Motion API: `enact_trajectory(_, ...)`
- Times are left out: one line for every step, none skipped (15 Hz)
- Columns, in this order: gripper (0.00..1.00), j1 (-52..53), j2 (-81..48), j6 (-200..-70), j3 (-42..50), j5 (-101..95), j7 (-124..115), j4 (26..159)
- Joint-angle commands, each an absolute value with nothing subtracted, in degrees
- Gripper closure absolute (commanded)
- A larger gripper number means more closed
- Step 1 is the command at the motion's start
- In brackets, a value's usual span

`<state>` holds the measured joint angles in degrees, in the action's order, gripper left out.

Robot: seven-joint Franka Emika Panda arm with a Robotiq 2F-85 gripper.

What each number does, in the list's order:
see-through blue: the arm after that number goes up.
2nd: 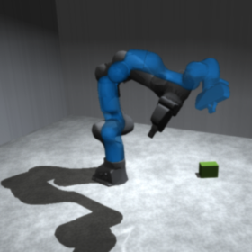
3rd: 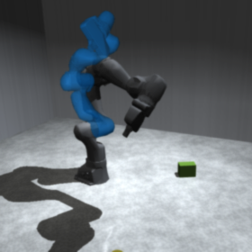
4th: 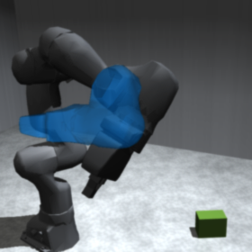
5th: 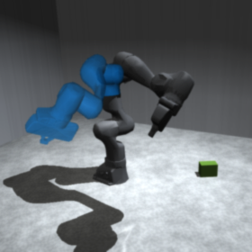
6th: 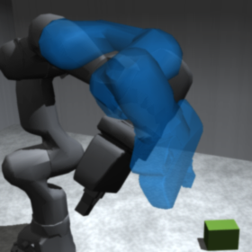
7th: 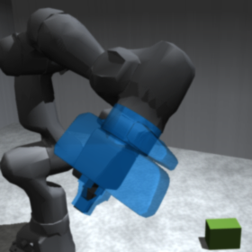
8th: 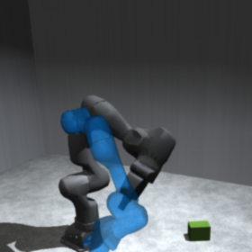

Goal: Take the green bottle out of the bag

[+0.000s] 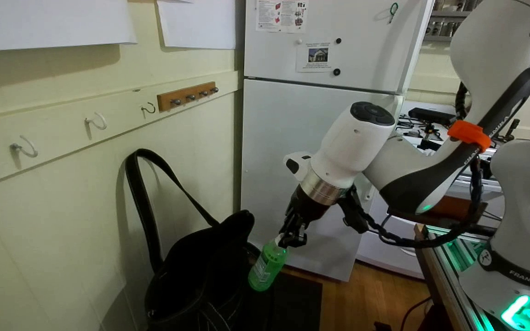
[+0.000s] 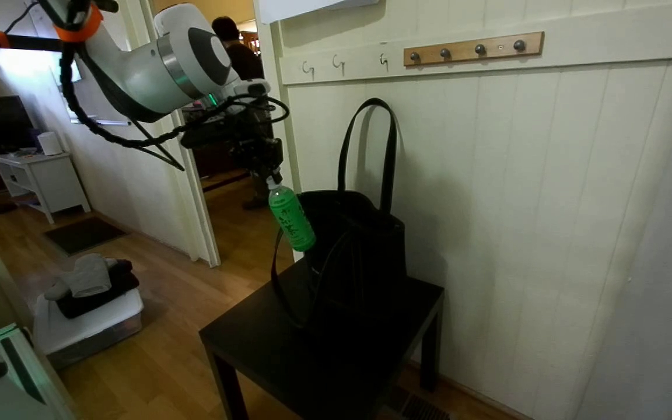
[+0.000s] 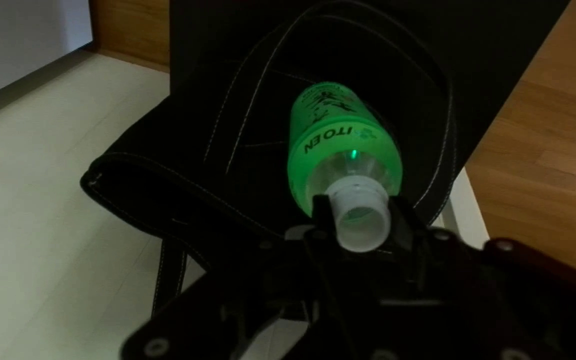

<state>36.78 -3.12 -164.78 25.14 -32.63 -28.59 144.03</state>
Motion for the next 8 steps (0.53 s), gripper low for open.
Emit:
enact_trajectory(0.92, 26.71, -1.47, -166.02, 13.64, -19.46, -15.9, 147.7)
enact_trajectory(0.92, 25.11, -1.54, -166.07, 11.2, -14.74, -11.91, 148.34)
enact_trajectory(0.92, 22.19, -1.95, -165.9, 7.44, -10.85, -8.95, 148.52)
enact_trajectory(0.92, 19.85, -2.66, -166.01, 4.38, -6.56, -5.24, 148.44)
enact_trajectory(0.92, 17.77, -3.64, -165.69, 1.74, -2.3, -1.56, 147.92)
enact_trajectory(0.92, 15.81, -4.63, -165.15, -0.44, 1.79, 2.29, 147.18)
enact_trajectory(0.92, 14.2, -5.31, -164.37, -2.29, 4.78, 5.17, 146.57)
enact_trajectory(0.92, 12.66, -6.18, -163.77, -3.58, 6.64, 7.11, 146.03)
